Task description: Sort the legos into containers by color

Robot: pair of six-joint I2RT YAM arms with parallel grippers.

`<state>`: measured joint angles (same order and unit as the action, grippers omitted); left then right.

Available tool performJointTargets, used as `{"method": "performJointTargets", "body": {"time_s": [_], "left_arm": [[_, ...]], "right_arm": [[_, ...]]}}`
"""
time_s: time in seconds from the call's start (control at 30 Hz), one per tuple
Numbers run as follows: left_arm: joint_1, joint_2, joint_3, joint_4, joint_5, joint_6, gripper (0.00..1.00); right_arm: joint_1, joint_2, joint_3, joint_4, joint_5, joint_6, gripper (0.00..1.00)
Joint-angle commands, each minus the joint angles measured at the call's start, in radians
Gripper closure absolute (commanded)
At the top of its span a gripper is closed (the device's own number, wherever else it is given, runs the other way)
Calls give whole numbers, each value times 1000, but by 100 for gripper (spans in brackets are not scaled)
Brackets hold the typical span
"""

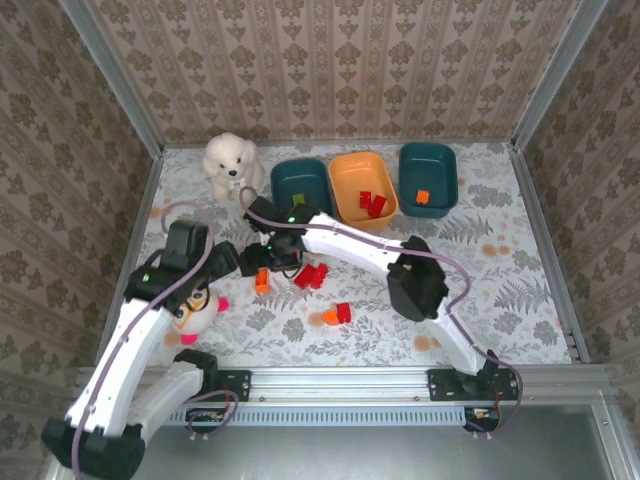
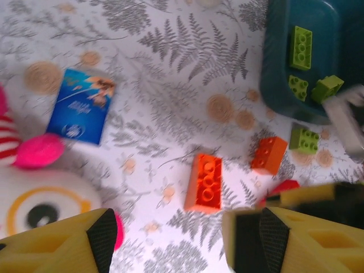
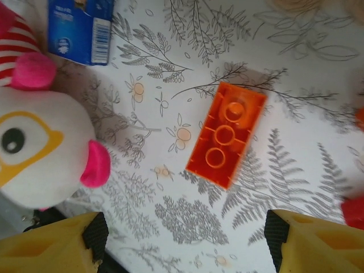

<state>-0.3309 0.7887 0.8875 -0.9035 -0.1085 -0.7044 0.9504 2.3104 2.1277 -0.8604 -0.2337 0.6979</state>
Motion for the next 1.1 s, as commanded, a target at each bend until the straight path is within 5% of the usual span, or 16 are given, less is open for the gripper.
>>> {"method": "performJointTargets", "body": {"time_s": [0.0, 0.57, 0.77, 0.9, 1.07], "left_arm": [[10, -98, -32, -128, -26, -25, 30], [10, -259, -5, -314, -12, 21, 30], [10, -259, -2, -310, -3, 18, 30], [10, -260, -8, -289, 23, 19, 30], [10, -258, -30, -206, 93, 28, 31]], "right_arm": [[11, 104, 158, -207, 90, 55, 23], [37, 306, 304, -182, 119, 133, 33], [36, 322, 301, -205, 120, 124, 44], [33, 311, 302, -216, 127, 107, 61], [30, 196, 301, -203, 199, 37, 70]]}}
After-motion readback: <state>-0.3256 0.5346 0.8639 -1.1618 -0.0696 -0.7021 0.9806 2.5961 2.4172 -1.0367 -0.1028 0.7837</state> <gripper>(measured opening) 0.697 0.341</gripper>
